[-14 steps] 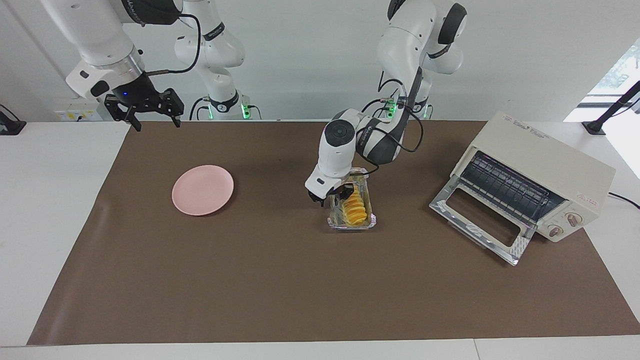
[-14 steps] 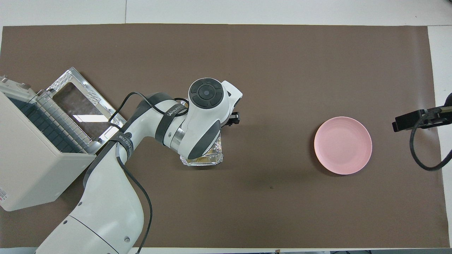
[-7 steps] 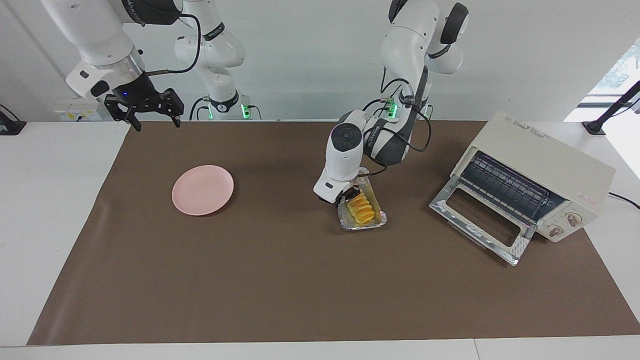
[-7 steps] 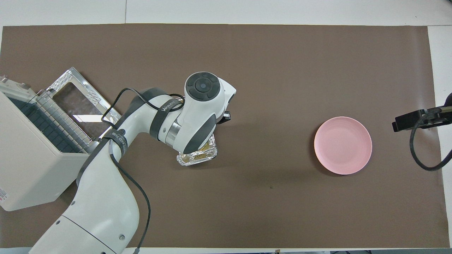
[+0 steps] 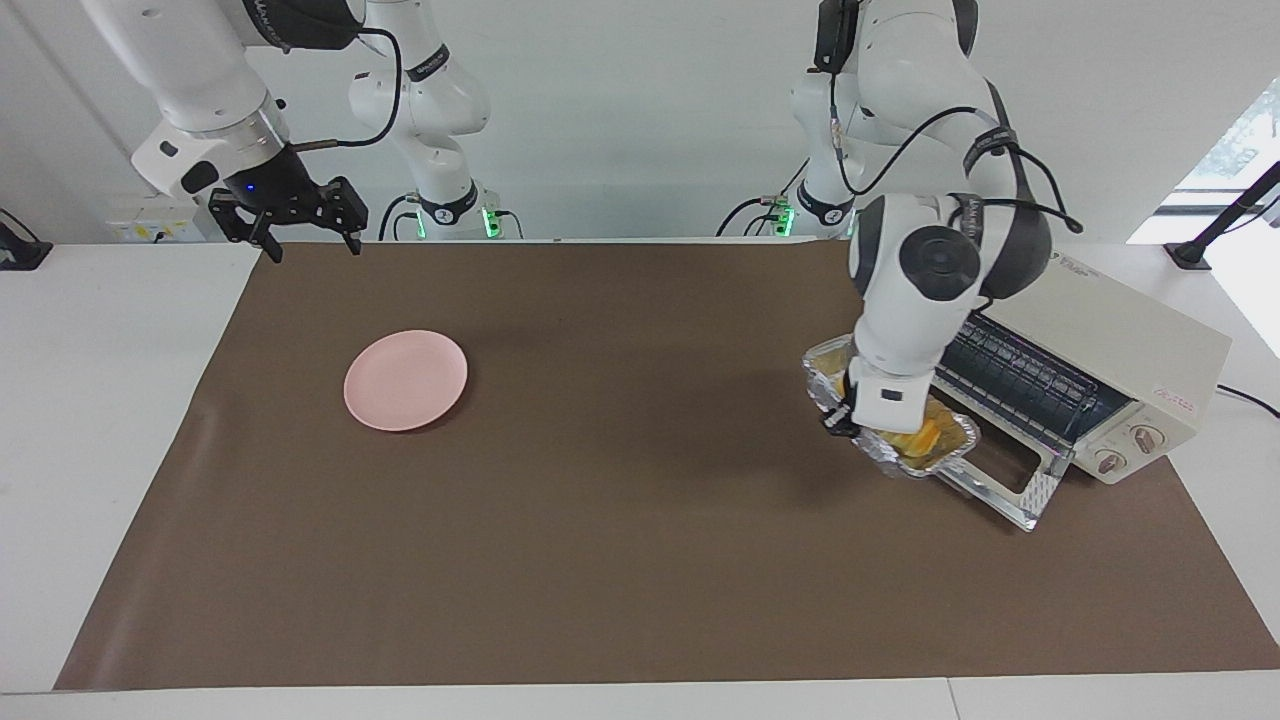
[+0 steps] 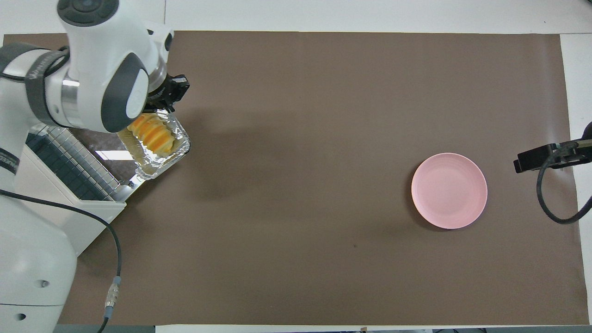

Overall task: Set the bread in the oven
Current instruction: 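Lift the foil tray and carry it into the toaster oven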

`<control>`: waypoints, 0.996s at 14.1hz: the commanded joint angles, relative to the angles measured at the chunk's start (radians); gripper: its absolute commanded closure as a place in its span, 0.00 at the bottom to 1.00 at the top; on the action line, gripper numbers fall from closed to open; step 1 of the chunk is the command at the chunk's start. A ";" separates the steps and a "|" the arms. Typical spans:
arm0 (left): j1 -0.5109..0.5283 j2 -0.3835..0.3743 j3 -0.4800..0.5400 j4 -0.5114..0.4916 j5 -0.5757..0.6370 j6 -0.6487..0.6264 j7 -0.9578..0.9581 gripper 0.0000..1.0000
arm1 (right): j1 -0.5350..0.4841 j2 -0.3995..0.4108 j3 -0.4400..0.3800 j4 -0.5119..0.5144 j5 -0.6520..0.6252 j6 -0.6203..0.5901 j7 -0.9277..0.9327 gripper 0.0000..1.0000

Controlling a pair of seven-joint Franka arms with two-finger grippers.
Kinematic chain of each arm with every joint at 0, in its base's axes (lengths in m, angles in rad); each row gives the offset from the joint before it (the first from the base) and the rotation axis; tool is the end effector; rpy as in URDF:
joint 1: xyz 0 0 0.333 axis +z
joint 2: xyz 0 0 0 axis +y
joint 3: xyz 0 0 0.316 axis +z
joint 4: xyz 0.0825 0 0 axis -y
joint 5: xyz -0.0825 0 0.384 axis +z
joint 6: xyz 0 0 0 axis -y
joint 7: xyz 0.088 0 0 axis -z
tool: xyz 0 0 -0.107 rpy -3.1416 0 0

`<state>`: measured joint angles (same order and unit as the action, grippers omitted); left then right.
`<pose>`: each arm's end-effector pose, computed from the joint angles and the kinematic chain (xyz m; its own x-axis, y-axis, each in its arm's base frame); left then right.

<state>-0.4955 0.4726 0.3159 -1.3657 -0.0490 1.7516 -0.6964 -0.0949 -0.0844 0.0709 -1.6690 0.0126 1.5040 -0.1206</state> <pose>0.6656 -0.1655 0.4528 0.8782 0.4782 0.0108 0.4762 -0.8720 -0.1138 0.5198 -0.0095 0.6182 0.9922 0.0966 -0.0793 0.0956 -0.9953 -0.0163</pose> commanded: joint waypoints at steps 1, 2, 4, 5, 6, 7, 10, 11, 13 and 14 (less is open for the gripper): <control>0.086 0.011 0.023 -0.012 -0.017 -0.014 -0.003 1.00 | -0.008 -0.015 0.003 -0.017 0.010 -0.002 -0.014 0.00; 0.104 0.009 0.026 -0.022 -0.017 -0.014 -0.005 1.00 | -0.008 -0.015 0.003 -0.017 0.010 -0.002 -0.014 0.00; 0.104 0.008 0.048 -0.032 0.014 -0.030 -0.005 1.00 | -0.008 -0.015 0.003 -0.018 0.010 -0.002 -0.014 0.00; 0.109 0.000 0.064 -0.059 0.015 -0.020 0.012 1.00 | -0.008 -0.017 0.003 -0.017 0.010 -0.002 -0.014 0.00; 0.127 -0.012 0.074 -0.090 0.017 -0.008 0.032 1.00 | -0.008 -0.015 0.003 -0.018 0.010 -0.002 -0.014 0.00; 0.132 -0.020 0.078 -0.110 0.018 -0.007 0.040 1.00 | -0.008 -0.015 0.003 -0.017 0.010 -0.002 -0.014 0.00; 0.135 -0.043 0.091 -0.162 0.075 -0.009 0.047 1.00 | -0.008 -0.015 0.003 -0.017 0.010 -0.002 -0.014 0.00; 0.137 -0.058 0.092 -0.192 0.083 -0.008 0.058 1.00 | -0.008 -0.015 0.003 -0.017 0.010 -0.002 -0.014 0.00; 0.137 -0.081 0.103 -0.248 0.100 -0.003 0.090 1.00 | -0.008 -0.015 0.003 -0.017 0.010 -0.002 -0.014 0.00; 0.137 -0.088 0.106 -0.268 0.101 0.002 0.093 1.00 | -0.008 -0.015 0.004 -0.017 0.010 -0.002 -0.014 0.00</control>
<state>-0.3496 0.4439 0.4096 -1.5480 0.0267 1.7431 -0.6253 -0.0949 -0.0844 0.0709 -1.6694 0.0126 1.5040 -0.1206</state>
